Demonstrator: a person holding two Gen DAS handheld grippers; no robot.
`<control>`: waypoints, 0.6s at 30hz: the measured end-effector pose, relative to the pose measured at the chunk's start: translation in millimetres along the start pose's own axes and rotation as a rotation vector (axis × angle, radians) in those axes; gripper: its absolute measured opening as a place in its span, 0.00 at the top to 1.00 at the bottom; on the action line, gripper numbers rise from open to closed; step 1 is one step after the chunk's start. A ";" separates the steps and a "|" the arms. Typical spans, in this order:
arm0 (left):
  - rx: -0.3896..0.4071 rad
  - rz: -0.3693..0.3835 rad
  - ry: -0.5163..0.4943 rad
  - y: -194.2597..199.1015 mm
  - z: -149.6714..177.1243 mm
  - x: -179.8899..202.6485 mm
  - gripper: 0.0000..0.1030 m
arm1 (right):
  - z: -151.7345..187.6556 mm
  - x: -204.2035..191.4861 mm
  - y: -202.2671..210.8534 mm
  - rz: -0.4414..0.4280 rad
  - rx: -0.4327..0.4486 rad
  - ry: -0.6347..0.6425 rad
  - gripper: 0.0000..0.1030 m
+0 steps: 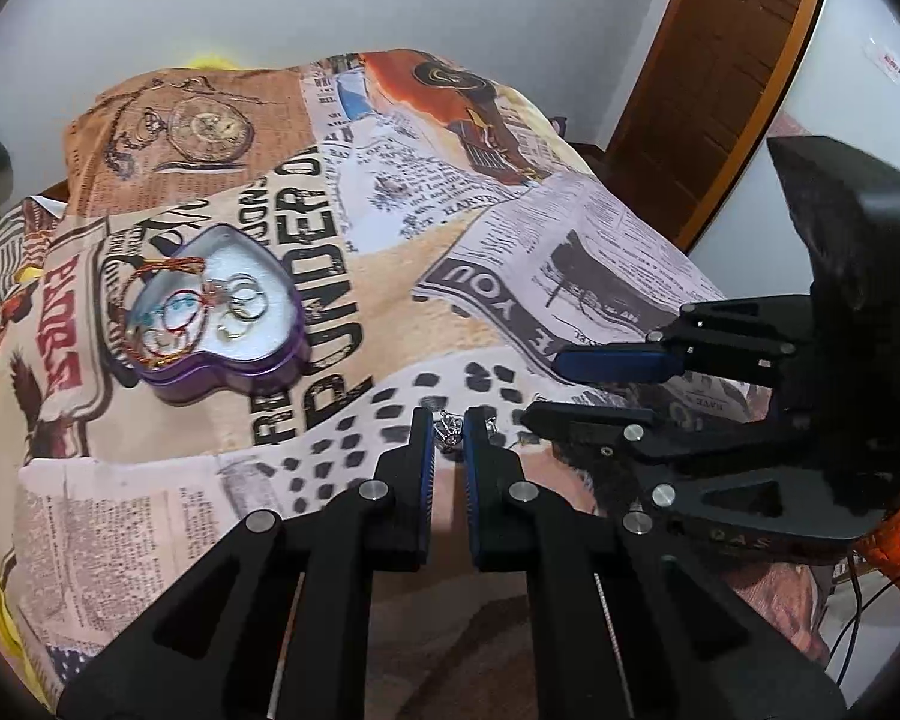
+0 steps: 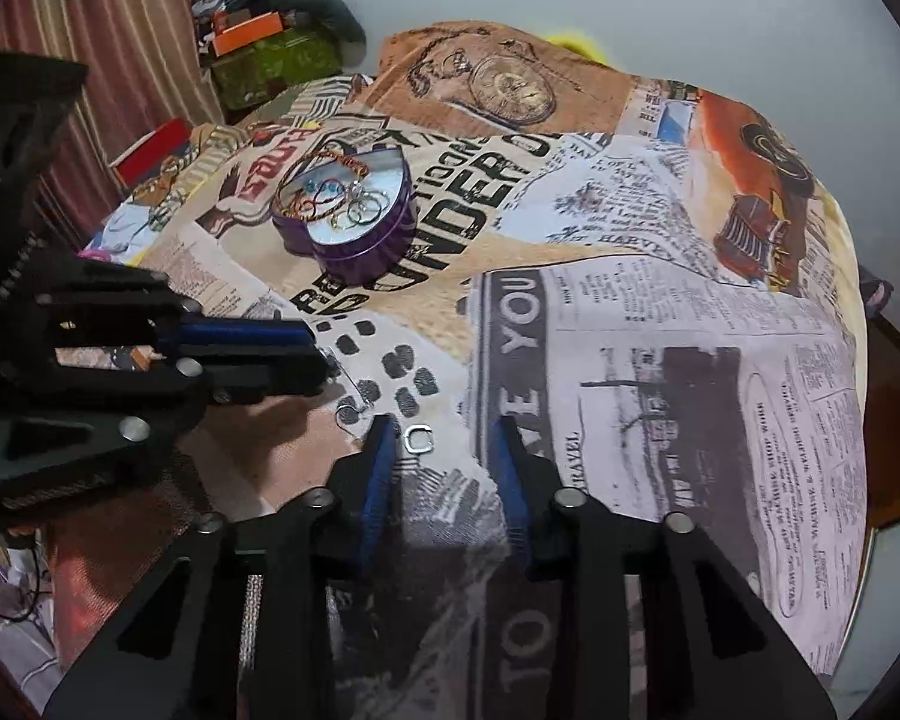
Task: Organize jewelry
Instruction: 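Grasp a small silver ring on the bed cover with the right tool, then carry the small ring over the heart tin with the right tool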
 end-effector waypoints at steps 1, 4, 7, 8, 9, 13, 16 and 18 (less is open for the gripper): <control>0.002 -0.002 0.001 1.6 0.4 -1.7 0.92 | 0.4 -1.3 0.2 0.000 0.001 0.005 0.78; 0.007 -0.003 0.007 4.6 2.3 -5.1 0.92 | 1.3 -5.0 -0.1 0.000 0.001 0.021 0.86; 0.014 -0.007 0.013 7.3 2.5 -7.4 0.92 | 0.6 -7.1 -0.3 0.007 -0.002 0.033 0.91; 0.017 -0.005 0.015 9.3 2.8 -7.8 0.92 | 0.1 -7.3 -0.7 0.010 -0.004 0.032 0.92; 0.022 -0.005 0.016 11.5 2.1 -7.8 0.92 | -0.2 -7.2 -0.8 0.011 -0.005 0.031 0.92; 0.047 -0.009 0.008 21.9 -3.3 -5.5 0.92 | -2.7 -6.8 2.1 0.008 -0.008 0.013 0.92; 0.067 -0.015 0.001 31.5 -8.6 -4.5 0.92 | -7.8 -6.6 8.7 0.012 0.010 0.004 0.92; 0.083 -0.023 -0.003 39.5 -12.6 -4.7 0.92 | -12.3 -6.6 14.2 0.014 0.025 -0.003 0.92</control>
Point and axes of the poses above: each gripper's, at about its wrist camera, not at the fingertips, and y roughly against the way its jaws point, x to its right, z to its underside, the point moved 10 cm from there along -y, roughly the way its jaws point, and after that the axes turned 11 degrees about z, right-handed, at the moved point
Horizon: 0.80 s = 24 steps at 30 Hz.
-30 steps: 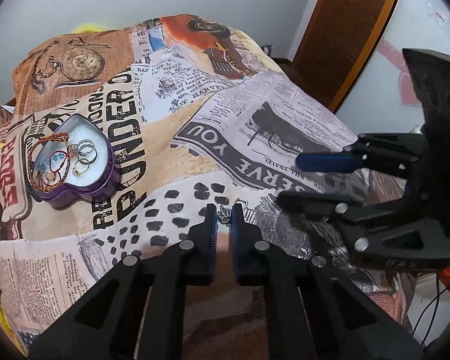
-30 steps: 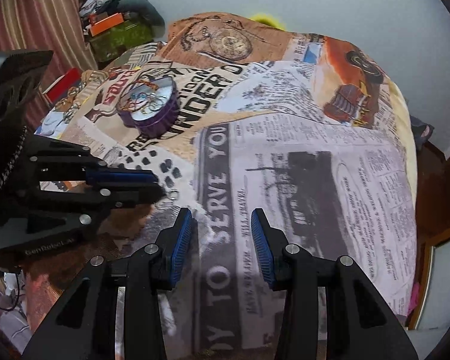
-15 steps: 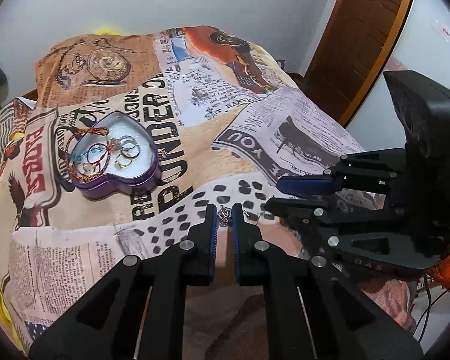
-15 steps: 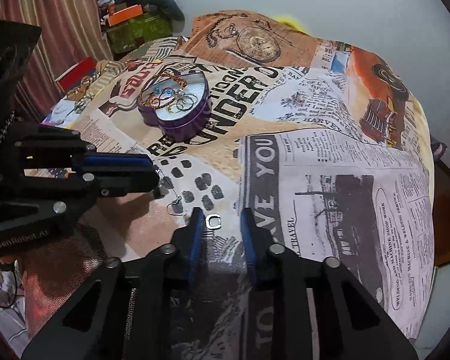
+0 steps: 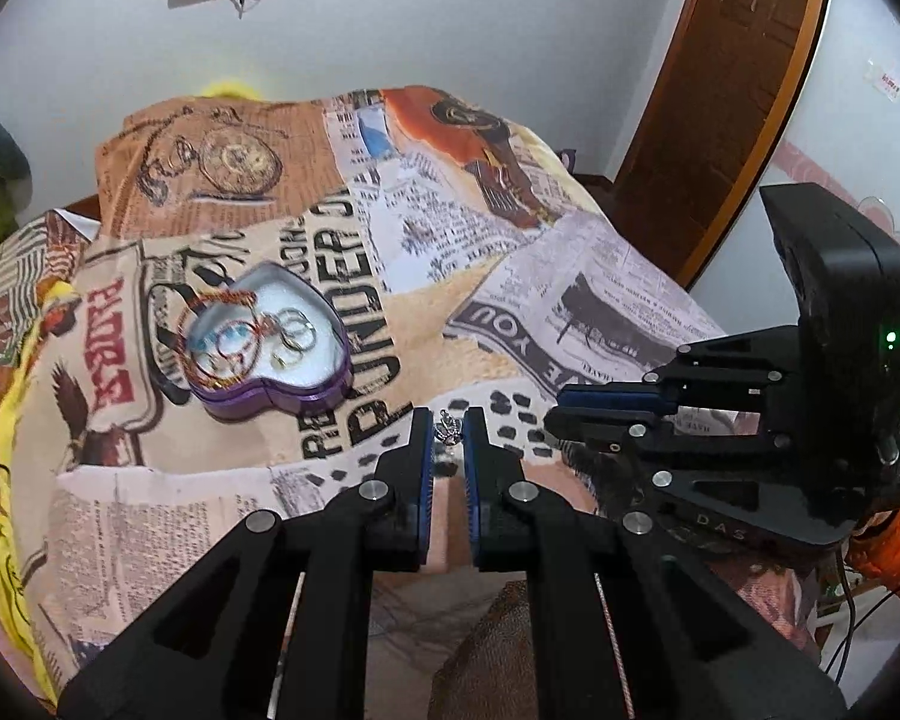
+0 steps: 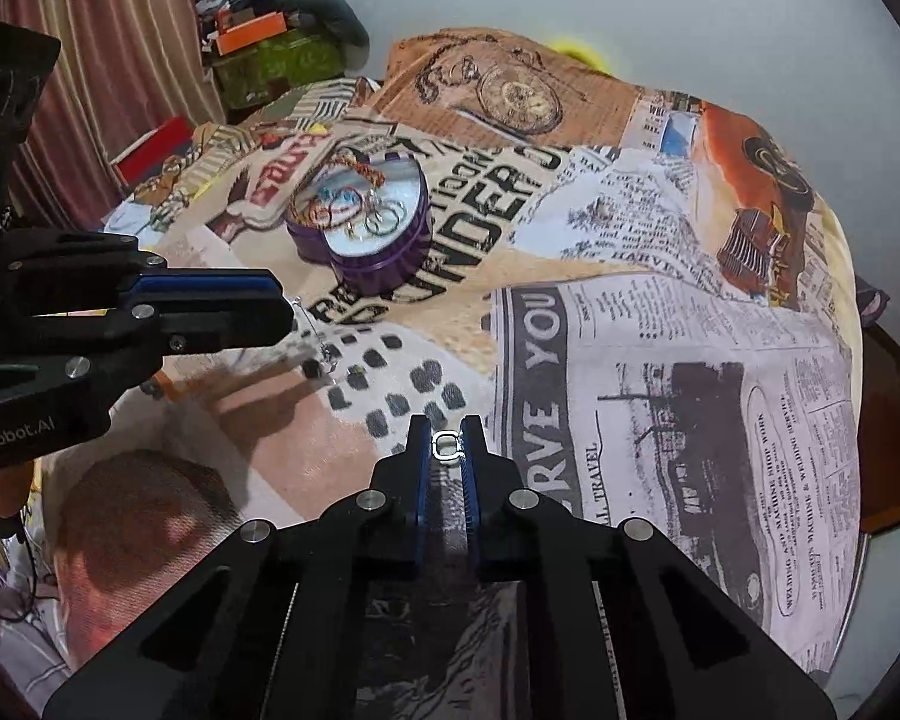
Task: Organize jewelry
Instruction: 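Carry the small ring over the heart tin with the right tool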
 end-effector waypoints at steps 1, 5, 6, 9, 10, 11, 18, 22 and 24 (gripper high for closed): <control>0.007 -0.004 -0.002 2.8 -2.3 -0.2 0.92 | -2.6 0.0 2.4 0.002 0.008 -0.001 0.92; 0.047 -0.024 -0.010 20.2 -14.2 -4.1 0.92 | -18.9 2.8 17.0 0.003 0.055 -0.019 0.92; 0.056 -0.028 -0.010 24.3 -16.4 -5.7 0.92 | -23.4 4.1 19.6 0.004 0.066 -0.023 0.92; 0.085 -0.044 -0.011 35.8 -26.2 -11.6 0.92 | -37.8 8.7 26.2 0.009 0.095 -0.037 0.92; 0.093 -0.049 -0.011 38.7 -29.4 -13.7 0.92 | -44.2 10.6 28.6 0.010 0.106 -0.043 0.92; 0.103 -0.055 -0.012 42.2 -33.1 -16.9 0.92 | -47.6 11.5 29.8 0.011 0.114 -0.047 0.92; 0.143 -0.082 -0.002 51.3 -51.6 -41.2 0.92 | -78.5 11.8 33.3 0.007 0.162 -0.069 0.92; 0.151 -0.094 0.007 49.9 -59.7 -58.0 0.92 | -94.1 4.1 24.9 -0.018 0.171 -0.076 0.92; 0.149 -0.101 0.008 46.4 -62.6 -64.9 0.92 | -99.3 -1.9 18.6 -0.035 0.167 -0.080 0.92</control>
Point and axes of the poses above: each gripper's, at about its wrist camera, not at the fingertips, and y roughly against the way its jaws point, x to its right, z to its underside, the point moved 10 cm from there along -y, roughly the way its jaws point, and after that the axes turned 11 degrees about z, right-handed, at the moved point
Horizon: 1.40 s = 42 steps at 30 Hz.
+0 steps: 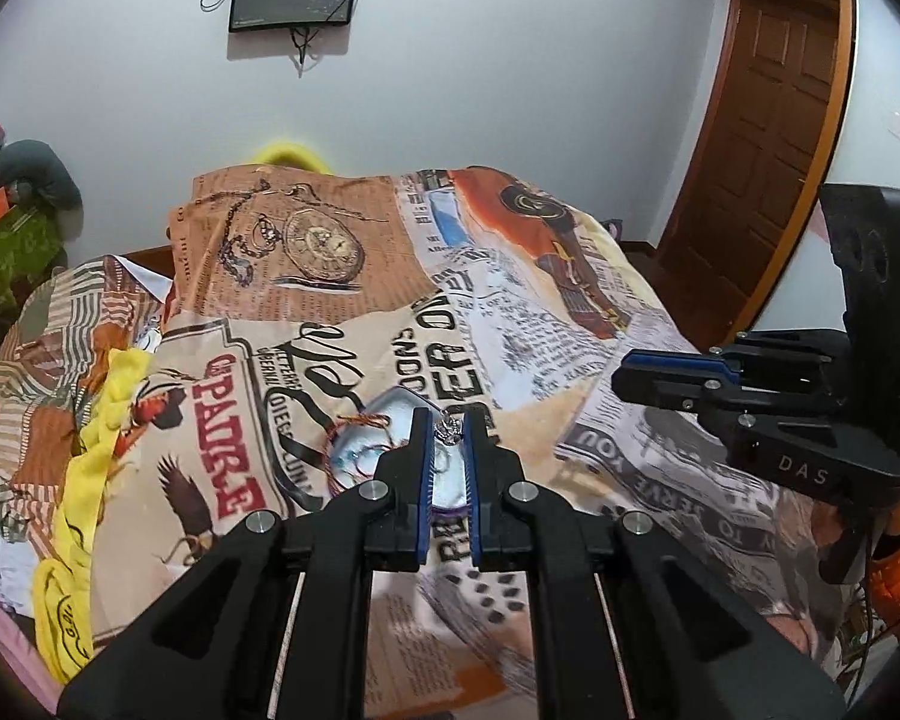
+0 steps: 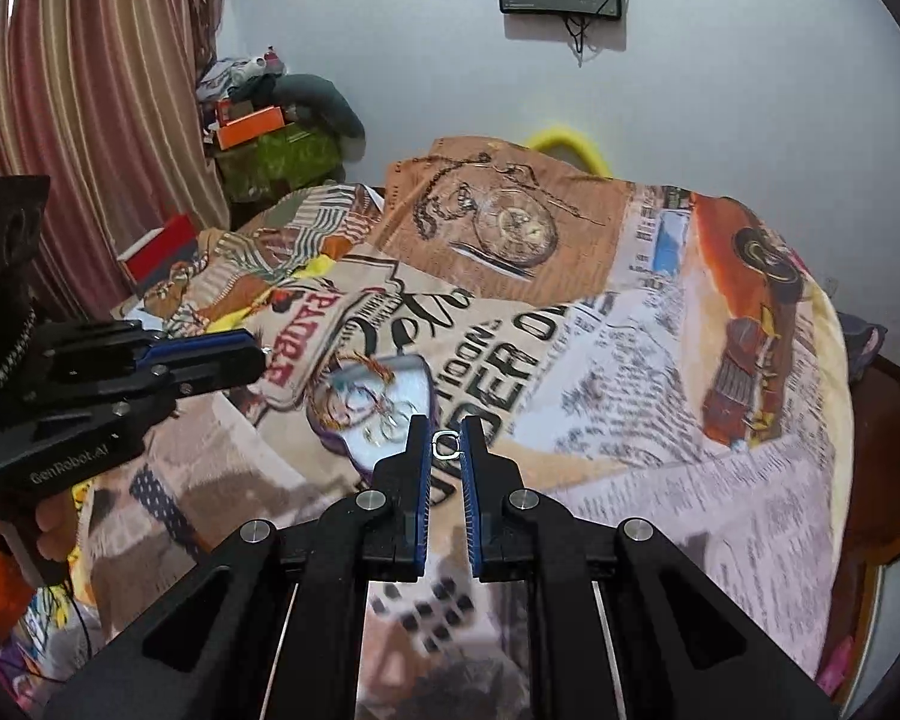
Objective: Organize jewelry
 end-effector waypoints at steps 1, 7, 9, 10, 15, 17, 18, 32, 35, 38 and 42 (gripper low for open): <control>-0.001 -0.003 0.001 -2.6 -0.5 -3.0 0.92 | -1.7 -4.3 -4.2 -0.013 -0.002 -0.003 0.92; -0.024 -0.008 0.022 -22.2 3.7 -22.1 0.92 | -1.6 -29.9 -33.8 -0.049 -0.044 0.026 0.92; -0.036 -0.011 0.031 -29.7 7.8 -27.4 0.92 | 0.3 -34.1 -41.9 -0.052 -0.059 0.039 0.92; -0.041 -0.008 0.035 -33.1 9.9 -29.1 0.92 | 2.7 -36.5 -48.2 -0.054 -0.072 0.045 0.92; -0.060 0.001 0.053 -48.8 18.4 -36.2 0.92 | 14.7 -37.9 -69.0 -0.056 -0.129 0.047 0.92; -0.071 0.006 0.059 -54.7 21.1 -38.7 0.92 | 18.4 -37.4 -75.0 -0.062 -0.148 0.040 0.92; -0.076 0.008 0.060 -57.6 22.2 -39.7 0.92 | 20.0 -37.4 -77.4 -0.064 -0.156 0.038 0.92; -0.159 0.015 0.078 -82.0 43.1 -47.8 0.92 | 32.6 -42.3 -96.3 -0.072 -0.207 0.068 0.92; -0.155 0.009 0.082 -78.9 41.5 -49.2 0.92 | 32.3 -45.7 -94.7 -0.065 -0.199 0.089 0.92; -0.142 0.002 0.089 -71.6 38.1 -49.9 0.85 | 33.1 -49.0 -94.1 -0.059 -0.202 0.115 0.92; -0.120 -0.004 0.101 -59.5 33.0 -51.0 0.76 | 36.7 -50.8 -95.0 -0.040 -0.234 0.144 0.88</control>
Point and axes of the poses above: each gripper's, at about its wrist camera, not at the fingertips, and y roughly against the way its jaws point, x to its right, z to its underside, the point moved 10 cm from there along -y, roughly the way its jaws point, and after that the axes turned 11 degrees about z, right-handed, at the moved point
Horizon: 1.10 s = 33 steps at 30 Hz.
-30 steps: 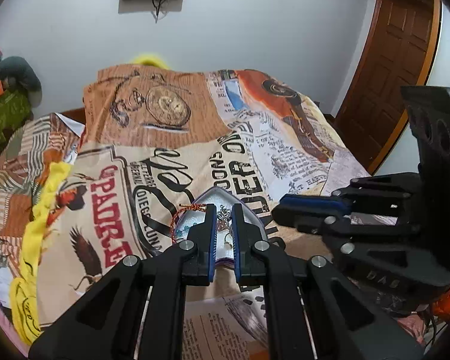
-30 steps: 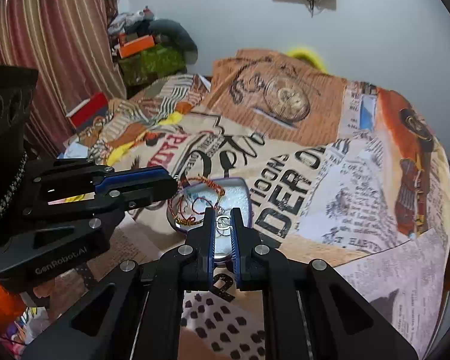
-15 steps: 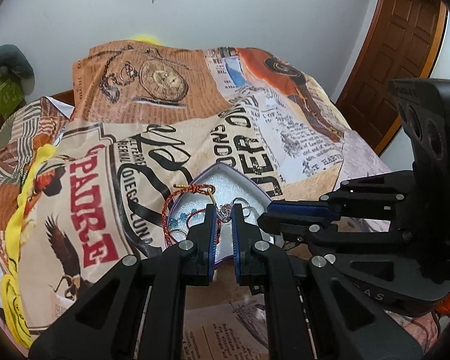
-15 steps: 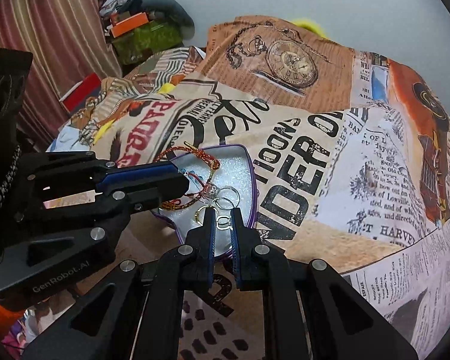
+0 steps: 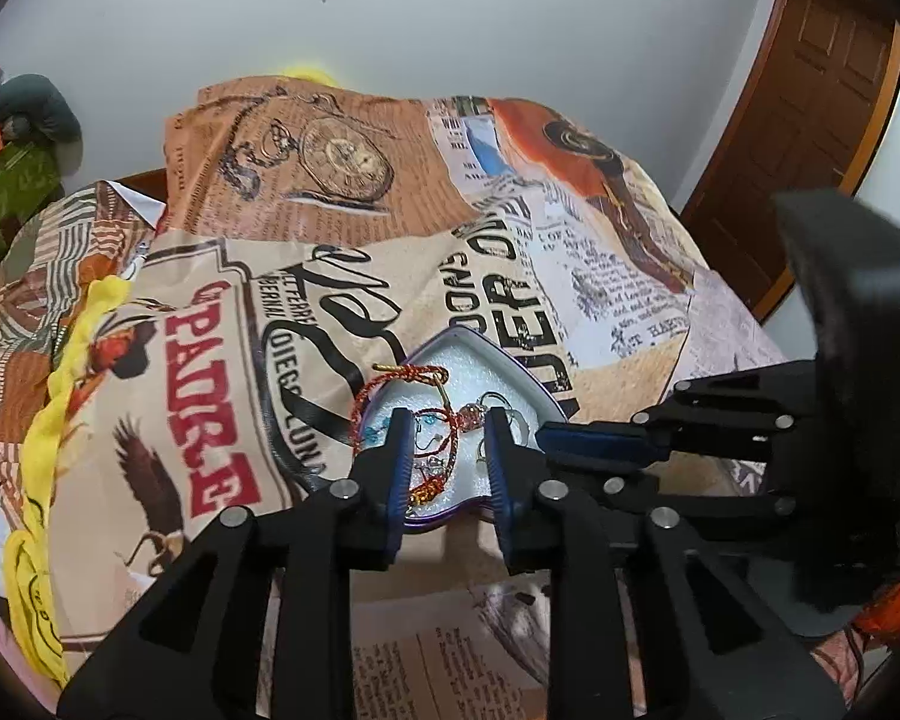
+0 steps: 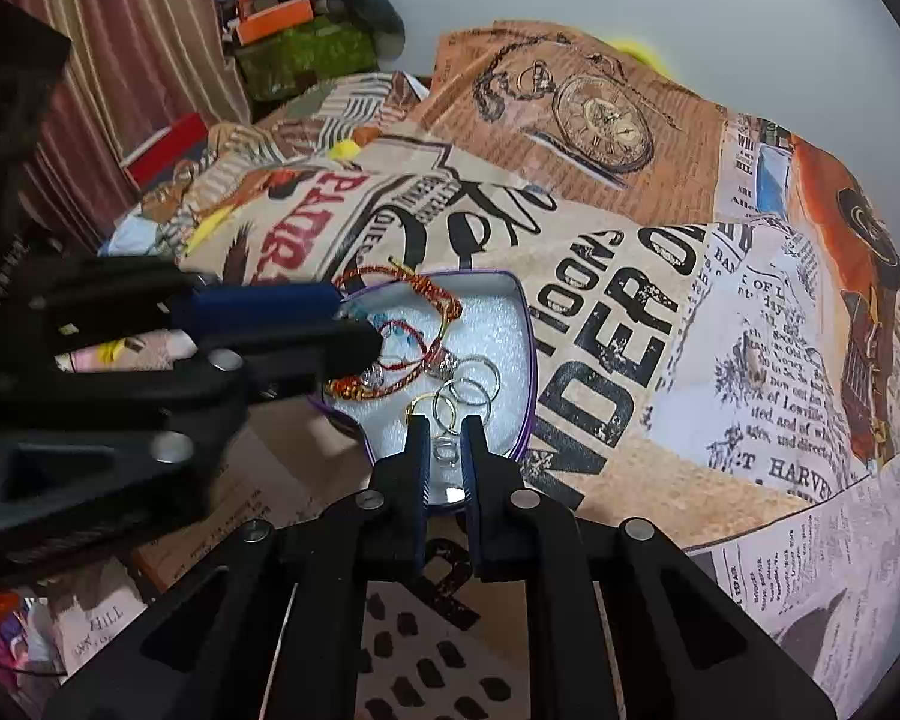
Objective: Organize jewelry
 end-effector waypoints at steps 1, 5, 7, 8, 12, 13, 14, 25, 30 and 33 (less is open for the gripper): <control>0.005 -0.001 0.003 3.3 -1.2 -0.2 0.75 | 0.0 -0.6 0.7 -0.003 -0.005 0.004 0.84; 0.031 -0.011 0.007 18.5 -5.1 0.1 0.75 | -2.5 0.5 10.8 0.023 0.018 0.009 0.73; 0.048 -0.015 0.010 28.3 -7.6 0.7 0.75 | -4.9 1.2 18.3 0.031 0.036 0.006 0.73; 0.057 -0.017 0.010 33.9 -9.2 1.4 0.75 | -6.7 1.5 23.3 0.032 0.045 0.000 0.73; 0.094 -0.025 0.006 56.8 -14.8 7.0 0.75 | -13.7 4.0 48.0 0.038 0.095 -0.024 0.73; 0.106 -0.028 0.001 63.3 -16.7 9.7 0.75 | -16.0 5.9 58.8 0.046 0.119 -0.031 0.73; 0.121 -0.032 -0.007 72.2 -19.1 14.1 0.74 | -17.8 6.7 66.3 0.052 0.136 -0.036 0.73; 0.384 -0.065 -0.144 189.5 -40.6 88.0 0.74 | -30.2 16.7 231.5 0.104 0.502 -0.145 0.73; 0.535 -0.073 -0.188 249.8 -36.2 124.7 0.67 | -19.1 12.2 305.4 0.167 0.699 -0.205 0.72; 0.611 -0.107 -0.210 276.3 -25.9 139.0 0.62 | -5.9 6.6 334.1 0.196 0.781 -0.249 0.66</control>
Point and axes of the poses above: each gripper's, at about its wrist camera, not at the fingertips, and y roughly against the way its jaws point, x to its right, z to its underside, the point moved 10 cm from there along -y, roughly the way its jaws point, and after that the axes turned 11 degrees about z, right-handed, at the moved point
